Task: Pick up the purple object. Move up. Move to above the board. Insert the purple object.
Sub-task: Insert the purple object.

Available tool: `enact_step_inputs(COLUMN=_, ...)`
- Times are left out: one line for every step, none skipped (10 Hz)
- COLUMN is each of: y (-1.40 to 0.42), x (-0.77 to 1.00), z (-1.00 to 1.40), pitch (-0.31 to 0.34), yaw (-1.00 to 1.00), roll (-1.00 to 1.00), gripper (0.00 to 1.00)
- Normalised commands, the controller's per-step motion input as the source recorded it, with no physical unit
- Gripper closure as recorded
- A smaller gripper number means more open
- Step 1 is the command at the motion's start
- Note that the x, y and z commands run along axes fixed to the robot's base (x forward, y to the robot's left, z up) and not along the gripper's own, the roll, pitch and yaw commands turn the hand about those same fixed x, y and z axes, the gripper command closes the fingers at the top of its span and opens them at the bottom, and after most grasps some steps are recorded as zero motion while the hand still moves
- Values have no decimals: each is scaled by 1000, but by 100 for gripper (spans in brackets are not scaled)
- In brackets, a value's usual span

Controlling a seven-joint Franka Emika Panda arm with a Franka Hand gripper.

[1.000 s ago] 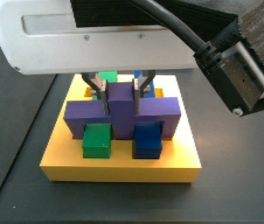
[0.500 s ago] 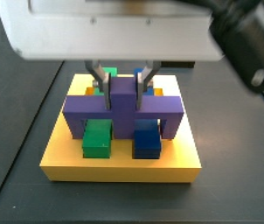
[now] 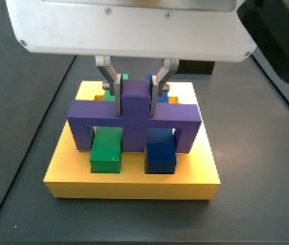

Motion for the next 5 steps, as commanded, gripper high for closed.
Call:
enact_step_inputs(y=26, x=120, z=-149, pitch=27, yaw=0, roll=0, gripper=100)
enact_step_inputs(y=46, x=0, z=0, pitch=0, yaw=40, roll=99, gripper=100)
enact_step_inputs(y=0, x=-160, z=157, pitch=0, yaw=29, roll=11, gripper=100)
enact_step_inputs(y=-14, x=-74, z=89, pitch=-171, yaw=0, roll=21, gripper=100)
enact_step_inputs(y=0, x=-103, z=0, pitch=-164, yaw=0, roll=66, gripper=100)
